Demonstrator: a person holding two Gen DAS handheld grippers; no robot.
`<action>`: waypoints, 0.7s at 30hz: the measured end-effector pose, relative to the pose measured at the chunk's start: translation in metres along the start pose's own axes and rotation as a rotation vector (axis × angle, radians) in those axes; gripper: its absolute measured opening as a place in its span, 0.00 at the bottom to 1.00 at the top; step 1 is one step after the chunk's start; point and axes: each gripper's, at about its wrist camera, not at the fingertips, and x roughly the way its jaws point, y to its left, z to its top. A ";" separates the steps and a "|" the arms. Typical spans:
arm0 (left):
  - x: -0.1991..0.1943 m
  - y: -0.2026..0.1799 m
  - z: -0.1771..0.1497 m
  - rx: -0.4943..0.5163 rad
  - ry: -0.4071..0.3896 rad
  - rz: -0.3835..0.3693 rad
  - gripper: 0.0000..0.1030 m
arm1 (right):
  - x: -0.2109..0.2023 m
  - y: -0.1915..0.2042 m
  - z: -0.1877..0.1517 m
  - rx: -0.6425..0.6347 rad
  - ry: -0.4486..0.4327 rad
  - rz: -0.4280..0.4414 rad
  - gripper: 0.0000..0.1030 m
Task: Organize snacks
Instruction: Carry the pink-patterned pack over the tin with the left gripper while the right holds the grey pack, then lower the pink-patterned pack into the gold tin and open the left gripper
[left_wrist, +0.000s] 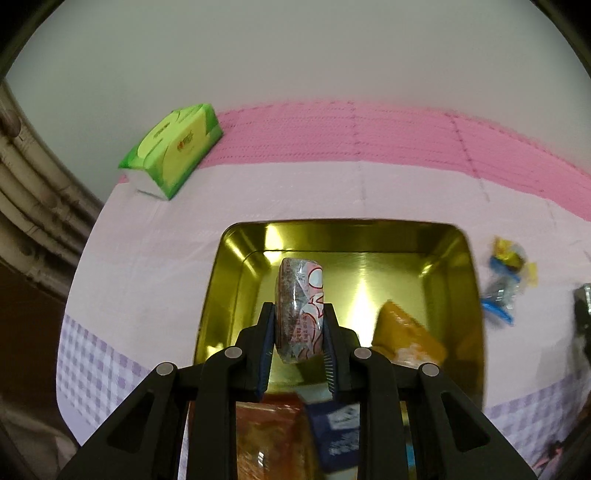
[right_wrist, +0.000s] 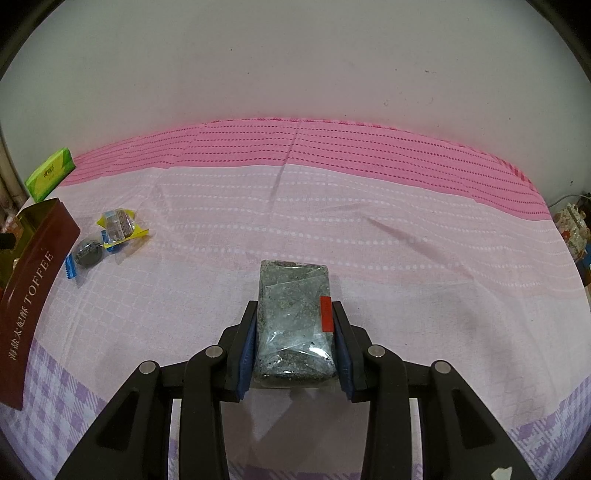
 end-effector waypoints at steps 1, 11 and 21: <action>0.004 0.003 0.000 -0.002 0.009 0.000 0.24 | 0.000 0.000 0.000 0.000 0.000 0.000 0.33; 0.022 0.010 -0.004 0.010 0.054 0.017 0.24 | 0.000 0.001 0.000 -0.001 0.000 -0.001 0.33; 0.030 0.013 -0.009 0.029 0.083 0.031 0.24 | 0.000 0.001 -0.001 -0.003 0.000 -0.002 0.33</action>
